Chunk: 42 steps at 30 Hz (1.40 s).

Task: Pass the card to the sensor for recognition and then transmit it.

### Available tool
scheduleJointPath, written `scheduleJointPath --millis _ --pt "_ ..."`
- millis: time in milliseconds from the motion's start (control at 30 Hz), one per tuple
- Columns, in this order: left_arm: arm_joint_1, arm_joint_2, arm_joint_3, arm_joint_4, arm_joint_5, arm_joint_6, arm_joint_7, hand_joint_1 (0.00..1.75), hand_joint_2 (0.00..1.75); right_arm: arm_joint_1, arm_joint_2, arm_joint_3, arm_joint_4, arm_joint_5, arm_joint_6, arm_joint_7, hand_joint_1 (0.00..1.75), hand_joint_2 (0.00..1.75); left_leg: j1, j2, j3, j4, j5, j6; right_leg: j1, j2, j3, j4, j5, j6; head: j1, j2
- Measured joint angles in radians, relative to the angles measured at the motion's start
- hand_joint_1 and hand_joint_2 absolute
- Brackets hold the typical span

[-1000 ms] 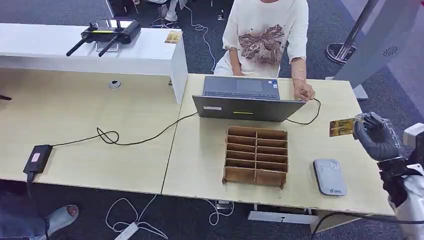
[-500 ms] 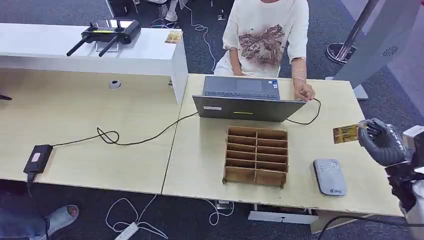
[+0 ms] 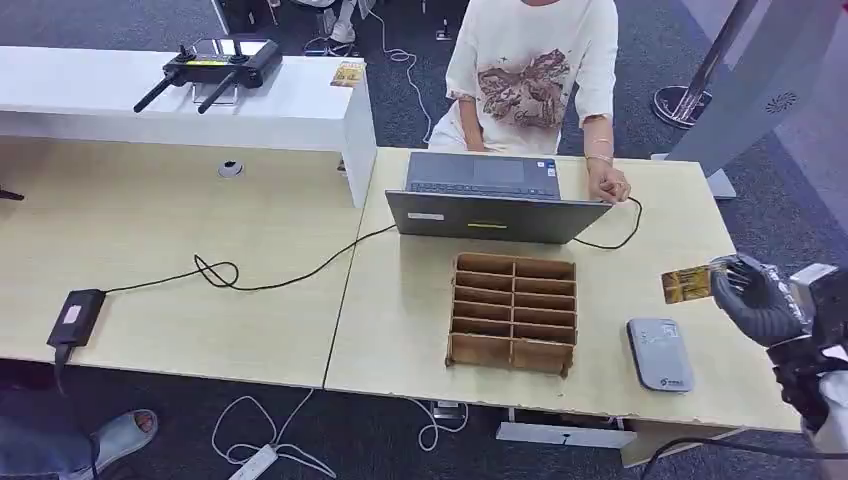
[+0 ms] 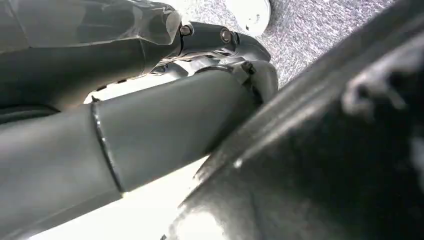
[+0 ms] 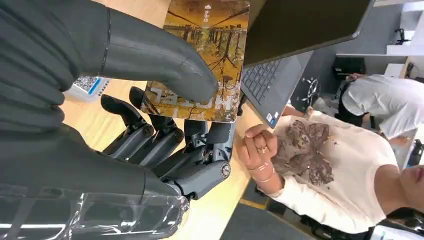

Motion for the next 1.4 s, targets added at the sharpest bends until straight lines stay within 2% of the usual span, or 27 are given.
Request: scheduleJointPath --millis 533,933,1400 --pt "0.0 0.001 0.0 0.0 0.009 0.001 0.0 0.0 0.0 -0.011 0.0 0.048 0.105 0.005 -0.002 -0.006 1.75 1.75 0.0 -0.001 0.0 0.0 0.0 0.0 0.0 -0.001 0.0 0.0 0.0 0.0 0.0 0.0" --pt "0.001 0.002 0.0 0.0 0.009 0.003 -0.006 0.0 0.0 0.01 -0.019 0.063 0.148 -0.002 0.016 -0.02 1.75 1.75 0.0 -0.001 0.0 0.0 0.0 0.0 0.0 -0.001 0.0 0.0 0.0 0.0 0.0 0.0" --pt "0.002 0.002 0.0 0.0 0.016 0.004 -0.003 0.0 0.0 0.017 -0.014 0.084 0.204 0.007 0.016 -0.013 1.75 1.75 0.0 -0.001 0.0 0.0 0.0 0.0 0.0 -0.001 0.0 0.0 0.0 0.0 0.0 0.0"
